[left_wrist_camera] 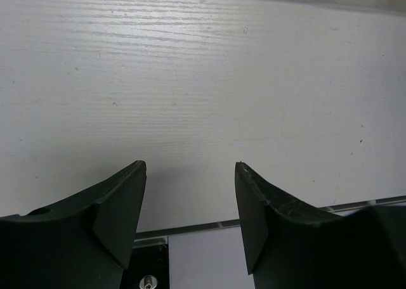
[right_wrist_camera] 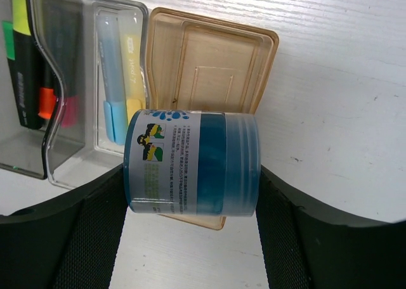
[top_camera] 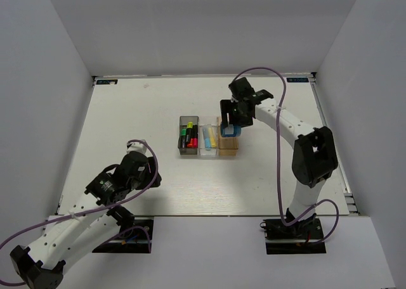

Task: Sort the stationery into containers
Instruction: Place the stationery in the storage box.

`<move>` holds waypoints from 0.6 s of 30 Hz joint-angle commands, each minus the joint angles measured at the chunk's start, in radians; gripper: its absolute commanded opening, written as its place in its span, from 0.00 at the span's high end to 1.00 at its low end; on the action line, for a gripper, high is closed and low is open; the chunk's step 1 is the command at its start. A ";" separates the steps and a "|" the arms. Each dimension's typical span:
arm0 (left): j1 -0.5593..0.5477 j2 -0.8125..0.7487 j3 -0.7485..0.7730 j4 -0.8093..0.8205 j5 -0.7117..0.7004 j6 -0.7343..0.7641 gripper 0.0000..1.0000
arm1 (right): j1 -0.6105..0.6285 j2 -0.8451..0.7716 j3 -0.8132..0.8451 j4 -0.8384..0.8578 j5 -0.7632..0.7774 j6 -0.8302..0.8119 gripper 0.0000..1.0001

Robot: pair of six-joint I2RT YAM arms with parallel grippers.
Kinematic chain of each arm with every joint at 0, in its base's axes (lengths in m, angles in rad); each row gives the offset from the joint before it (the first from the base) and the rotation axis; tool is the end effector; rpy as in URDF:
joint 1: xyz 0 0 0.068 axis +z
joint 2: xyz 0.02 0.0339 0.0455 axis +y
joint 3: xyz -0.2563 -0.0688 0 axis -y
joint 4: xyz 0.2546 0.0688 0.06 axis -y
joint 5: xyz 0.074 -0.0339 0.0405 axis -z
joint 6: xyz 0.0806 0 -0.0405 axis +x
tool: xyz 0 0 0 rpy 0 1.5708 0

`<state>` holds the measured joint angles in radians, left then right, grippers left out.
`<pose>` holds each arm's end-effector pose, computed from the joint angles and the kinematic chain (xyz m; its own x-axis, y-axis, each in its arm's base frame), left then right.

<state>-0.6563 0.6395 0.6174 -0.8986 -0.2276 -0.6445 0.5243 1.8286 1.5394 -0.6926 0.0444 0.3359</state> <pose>0.1399 -0.0848 0.1994 -0.7963 -0.1255 -0.5918 0.0098 0.9754 -0.2201 0.3760 0.2133 0.2177 -0.8374 -0.1039 -0.5366 -0.2148 0.9653 0.1483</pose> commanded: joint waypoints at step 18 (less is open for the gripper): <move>0.004 -0.035 0.025 -0.031 -0.024 -0.003 0.31 | 0.100 0.032 0.056 0.013 0.230 0.080 1.00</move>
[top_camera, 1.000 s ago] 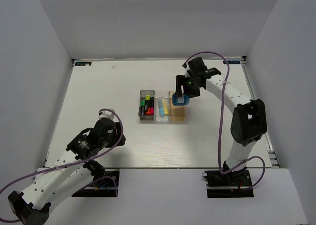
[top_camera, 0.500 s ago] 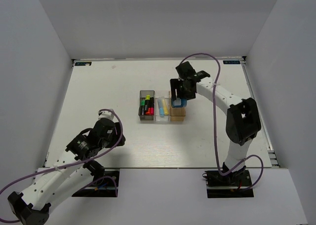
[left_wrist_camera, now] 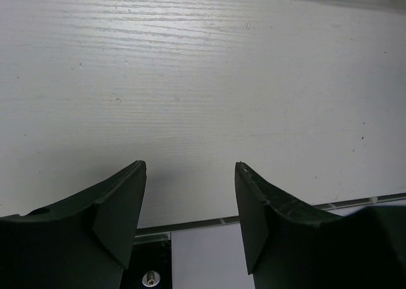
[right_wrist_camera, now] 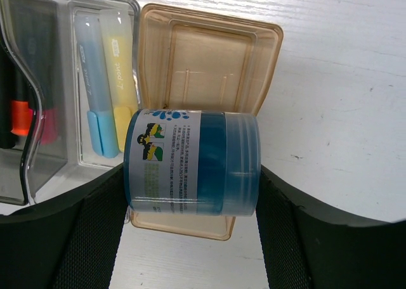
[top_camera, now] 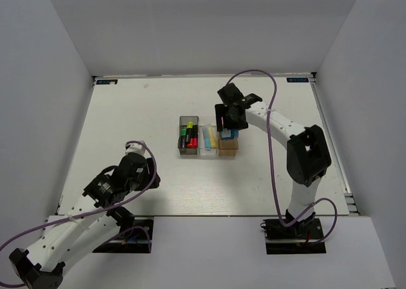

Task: Sort the stationery into containers
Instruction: Place the stationery in the storage box.

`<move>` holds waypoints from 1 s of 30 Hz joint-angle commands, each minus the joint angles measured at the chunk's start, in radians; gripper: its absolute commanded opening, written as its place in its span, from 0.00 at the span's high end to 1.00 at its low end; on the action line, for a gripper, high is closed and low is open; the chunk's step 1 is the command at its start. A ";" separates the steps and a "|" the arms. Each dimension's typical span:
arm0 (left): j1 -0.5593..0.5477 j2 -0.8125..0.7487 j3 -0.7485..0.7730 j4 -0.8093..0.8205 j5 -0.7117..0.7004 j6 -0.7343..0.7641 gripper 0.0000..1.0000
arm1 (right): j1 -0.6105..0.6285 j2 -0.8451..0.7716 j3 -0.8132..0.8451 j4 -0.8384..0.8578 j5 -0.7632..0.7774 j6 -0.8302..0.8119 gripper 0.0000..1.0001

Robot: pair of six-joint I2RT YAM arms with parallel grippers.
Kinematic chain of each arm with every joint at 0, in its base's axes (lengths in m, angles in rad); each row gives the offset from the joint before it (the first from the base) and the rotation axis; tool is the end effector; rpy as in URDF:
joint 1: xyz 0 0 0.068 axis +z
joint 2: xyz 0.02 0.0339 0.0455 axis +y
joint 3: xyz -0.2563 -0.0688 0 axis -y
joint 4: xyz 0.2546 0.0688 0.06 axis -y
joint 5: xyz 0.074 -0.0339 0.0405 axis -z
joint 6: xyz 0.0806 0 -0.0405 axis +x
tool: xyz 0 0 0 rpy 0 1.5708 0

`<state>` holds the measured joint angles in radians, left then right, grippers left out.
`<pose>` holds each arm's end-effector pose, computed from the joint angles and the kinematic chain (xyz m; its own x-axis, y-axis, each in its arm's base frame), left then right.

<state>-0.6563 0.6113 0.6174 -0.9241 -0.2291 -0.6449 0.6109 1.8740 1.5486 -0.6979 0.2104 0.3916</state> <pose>0.1355 -0.0813 0.2010 -0.7945 -0.1270 -0.5939 0.0092 0.9752 -0.2210 0.3672 0.2366 0.2031 -0.8266 -0.1231 -0.5492 -0.1692 0.9850 0.0339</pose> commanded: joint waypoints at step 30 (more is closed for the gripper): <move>0.006 -0.005 0.045 -0.016 -0.021 -0.001 0.31 | 0.030 -0.013 0.038 0.026 0.021 0.036 0.47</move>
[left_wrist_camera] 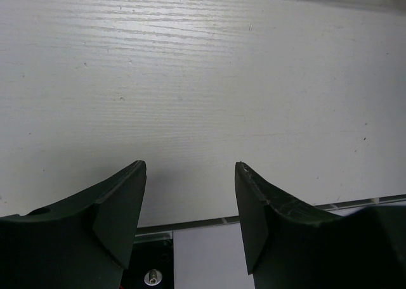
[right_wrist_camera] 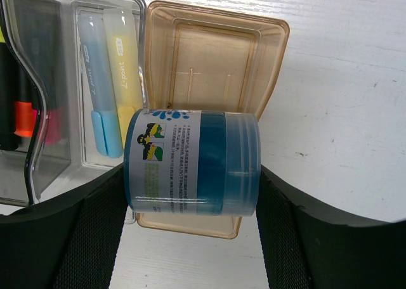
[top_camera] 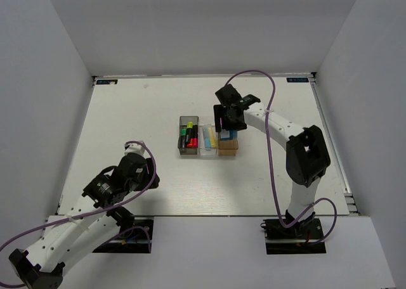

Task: Sort the stationery into containers
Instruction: Place the stationery in the storage box, then reset both arms

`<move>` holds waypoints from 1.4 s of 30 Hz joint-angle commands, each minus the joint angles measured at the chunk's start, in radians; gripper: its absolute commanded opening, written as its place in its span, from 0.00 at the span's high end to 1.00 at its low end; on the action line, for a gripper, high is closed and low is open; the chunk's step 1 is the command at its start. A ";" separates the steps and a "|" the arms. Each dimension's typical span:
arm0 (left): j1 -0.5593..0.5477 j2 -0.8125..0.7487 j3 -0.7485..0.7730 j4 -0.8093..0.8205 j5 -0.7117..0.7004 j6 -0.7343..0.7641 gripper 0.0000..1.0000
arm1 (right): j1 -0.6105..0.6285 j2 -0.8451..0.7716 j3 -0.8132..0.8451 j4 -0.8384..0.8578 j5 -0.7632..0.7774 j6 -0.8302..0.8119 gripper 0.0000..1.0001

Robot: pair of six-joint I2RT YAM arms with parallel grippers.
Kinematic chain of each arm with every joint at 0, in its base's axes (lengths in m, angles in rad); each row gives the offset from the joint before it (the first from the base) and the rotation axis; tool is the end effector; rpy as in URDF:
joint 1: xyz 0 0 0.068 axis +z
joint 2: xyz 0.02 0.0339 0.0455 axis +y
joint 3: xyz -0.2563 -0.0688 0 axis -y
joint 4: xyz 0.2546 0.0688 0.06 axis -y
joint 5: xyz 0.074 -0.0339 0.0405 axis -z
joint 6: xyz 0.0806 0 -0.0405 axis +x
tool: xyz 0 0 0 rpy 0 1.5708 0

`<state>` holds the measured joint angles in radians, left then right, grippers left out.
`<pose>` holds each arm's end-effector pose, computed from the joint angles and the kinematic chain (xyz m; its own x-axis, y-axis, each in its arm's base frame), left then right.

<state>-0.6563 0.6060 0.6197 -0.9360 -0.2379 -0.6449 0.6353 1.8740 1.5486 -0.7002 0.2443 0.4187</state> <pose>0.1345 -0.0796 0.2016 -0.7933 -0.1264 -0.5956 0.0042 0.9770 -0.2130 0.3624 0.2430 0.2034 -0.8218 -0.1158 -0.5579 -0.1540 0.9878 0.0219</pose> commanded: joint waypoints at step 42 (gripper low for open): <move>0.006 0.096 0.120 -0.020 -0.069 0.089 0.98 | -0.012 -0.413 -0.302 0.286 -0.050 -0.458 0.18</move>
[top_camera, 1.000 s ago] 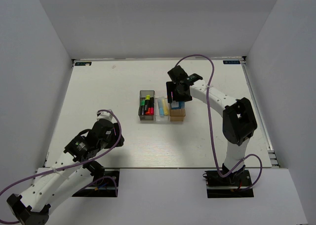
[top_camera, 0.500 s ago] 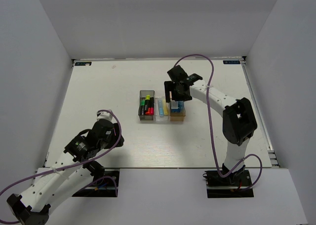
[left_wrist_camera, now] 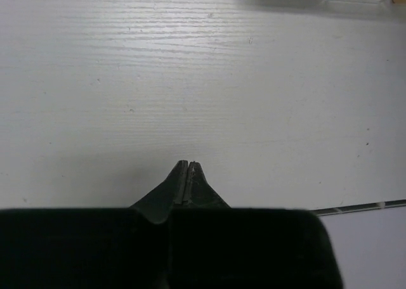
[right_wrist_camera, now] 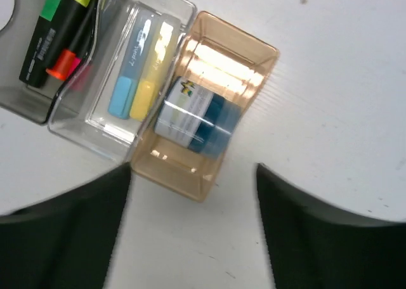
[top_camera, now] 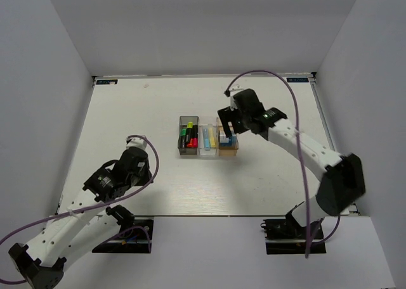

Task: Sort the stationery into containers
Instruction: Reset both arms

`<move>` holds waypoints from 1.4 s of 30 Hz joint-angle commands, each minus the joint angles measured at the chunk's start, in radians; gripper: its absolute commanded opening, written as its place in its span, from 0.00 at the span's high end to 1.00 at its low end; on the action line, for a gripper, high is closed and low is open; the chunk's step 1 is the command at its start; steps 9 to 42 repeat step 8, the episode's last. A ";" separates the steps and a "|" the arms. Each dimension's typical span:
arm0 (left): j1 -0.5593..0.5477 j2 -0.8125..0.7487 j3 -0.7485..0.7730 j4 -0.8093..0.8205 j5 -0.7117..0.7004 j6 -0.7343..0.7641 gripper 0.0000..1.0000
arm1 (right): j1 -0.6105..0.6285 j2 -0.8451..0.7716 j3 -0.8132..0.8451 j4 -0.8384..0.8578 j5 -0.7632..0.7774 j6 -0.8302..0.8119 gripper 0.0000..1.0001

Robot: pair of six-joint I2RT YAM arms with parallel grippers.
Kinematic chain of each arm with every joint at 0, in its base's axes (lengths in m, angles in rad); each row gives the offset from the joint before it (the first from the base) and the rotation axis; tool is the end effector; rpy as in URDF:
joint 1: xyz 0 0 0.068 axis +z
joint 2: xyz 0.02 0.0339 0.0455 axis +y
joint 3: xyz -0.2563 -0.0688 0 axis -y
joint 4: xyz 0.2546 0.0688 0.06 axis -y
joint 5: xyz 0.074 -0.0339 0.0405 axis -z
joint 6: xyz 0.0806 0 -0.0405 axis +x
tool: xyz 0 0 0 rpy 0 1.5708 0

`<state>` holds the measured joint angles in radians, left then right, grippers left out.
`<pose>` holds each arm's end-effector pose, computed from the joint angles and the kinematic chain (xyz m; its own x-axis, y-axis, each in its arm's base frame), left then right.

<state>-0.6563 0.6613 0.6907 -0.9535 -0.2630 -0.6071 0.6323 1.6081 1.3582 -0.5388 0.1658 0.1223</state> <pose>0.1411 -0.0822 0.2172 -0.7846 -0.0910 -0.6132 0.0213 0.9846 -0.1733 0.3299 0.2252 0.2559 -0.6277 -0.3107 -0.7138 -0.4156 0.9090 -0.0302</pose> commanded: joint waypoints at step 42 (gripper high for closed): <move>0.014 0.161 0.084 0.068 -0.024 0.096 0.00 | -0.009 -0.514 -0.395 0.146 0.219 -0.243 0.10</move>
